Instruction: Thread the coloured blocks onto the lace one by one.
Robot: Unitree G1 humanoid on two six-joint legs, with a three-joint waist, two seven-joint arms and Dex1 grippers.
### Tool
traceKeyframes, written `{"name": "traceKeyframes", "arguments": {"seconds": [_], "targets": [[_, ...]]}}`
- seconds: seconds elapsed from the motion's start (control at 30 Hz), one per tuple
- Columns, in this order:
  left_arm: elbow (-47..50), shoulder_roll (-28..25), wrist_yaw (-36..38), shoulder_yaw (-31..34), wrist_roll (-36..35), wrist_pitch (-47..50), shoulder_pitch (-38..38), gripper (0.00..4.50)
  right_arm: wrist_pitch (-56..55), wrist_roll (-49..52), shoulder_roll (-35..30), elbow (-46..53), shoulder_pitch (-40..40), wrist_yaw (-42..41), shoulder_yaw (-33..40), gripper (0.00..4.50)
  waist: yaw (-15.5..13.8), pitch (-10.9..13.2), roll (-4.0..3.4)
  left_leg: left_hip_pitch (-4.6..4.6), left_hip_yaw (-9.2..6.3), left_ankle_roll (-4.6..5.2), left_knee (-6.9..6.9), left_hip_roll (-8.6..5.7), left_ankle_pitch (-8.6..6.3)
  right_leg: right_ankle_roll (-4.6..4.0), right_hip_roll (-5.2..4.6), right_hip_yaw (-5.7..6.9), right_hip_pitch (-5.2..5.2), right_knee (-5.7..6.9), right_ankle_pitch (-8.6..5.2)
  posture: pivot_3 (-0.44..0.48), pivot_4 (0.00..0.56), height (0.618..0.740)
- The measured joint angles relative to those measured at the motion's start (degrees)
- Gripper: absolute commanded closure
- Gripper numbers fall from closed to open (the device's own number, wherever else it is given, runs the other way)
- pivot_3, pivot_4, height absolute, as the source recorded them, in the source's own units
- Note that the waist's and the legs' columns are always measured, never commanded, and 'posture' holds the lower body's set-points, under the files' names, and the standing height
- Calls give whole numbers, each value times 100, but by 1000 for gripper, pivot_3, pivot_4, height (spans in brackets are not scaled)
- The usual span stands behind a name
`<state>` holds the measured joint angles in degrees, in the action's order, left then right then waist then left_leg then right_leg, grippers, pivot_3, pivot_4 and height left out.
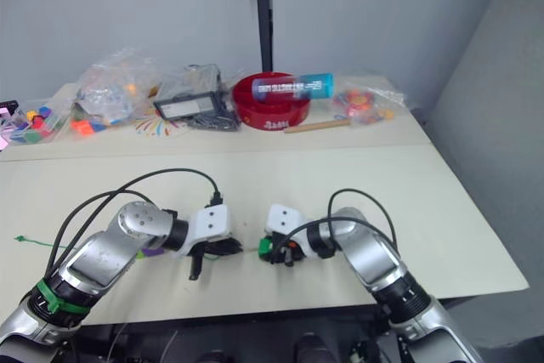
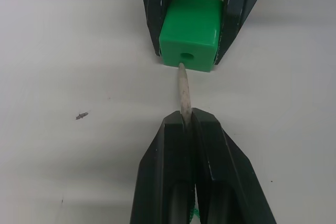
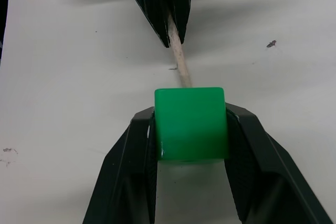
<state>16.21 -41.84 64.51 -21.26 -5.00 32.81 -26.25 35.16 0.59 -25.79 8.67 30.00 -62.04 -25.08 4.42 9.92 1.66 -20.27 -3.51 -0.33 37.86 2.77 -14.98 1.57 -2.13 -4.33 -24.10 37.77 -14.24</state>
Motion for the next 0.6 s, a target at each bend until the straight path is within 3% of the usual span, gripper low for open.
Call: {"name": "traceKeyframes", "arguments": {"seconds": [0.6], "targets": [[338, 113, 34, 197, 6, 483, -25, 4500, 230, -45, 107, 208, -45, 206, -63, 3308, 84, -1, 3, -2, -1, 0, 0, 8, 0, 0, 15, -10, -4, 1, 0, 0, 150, 731]]}}
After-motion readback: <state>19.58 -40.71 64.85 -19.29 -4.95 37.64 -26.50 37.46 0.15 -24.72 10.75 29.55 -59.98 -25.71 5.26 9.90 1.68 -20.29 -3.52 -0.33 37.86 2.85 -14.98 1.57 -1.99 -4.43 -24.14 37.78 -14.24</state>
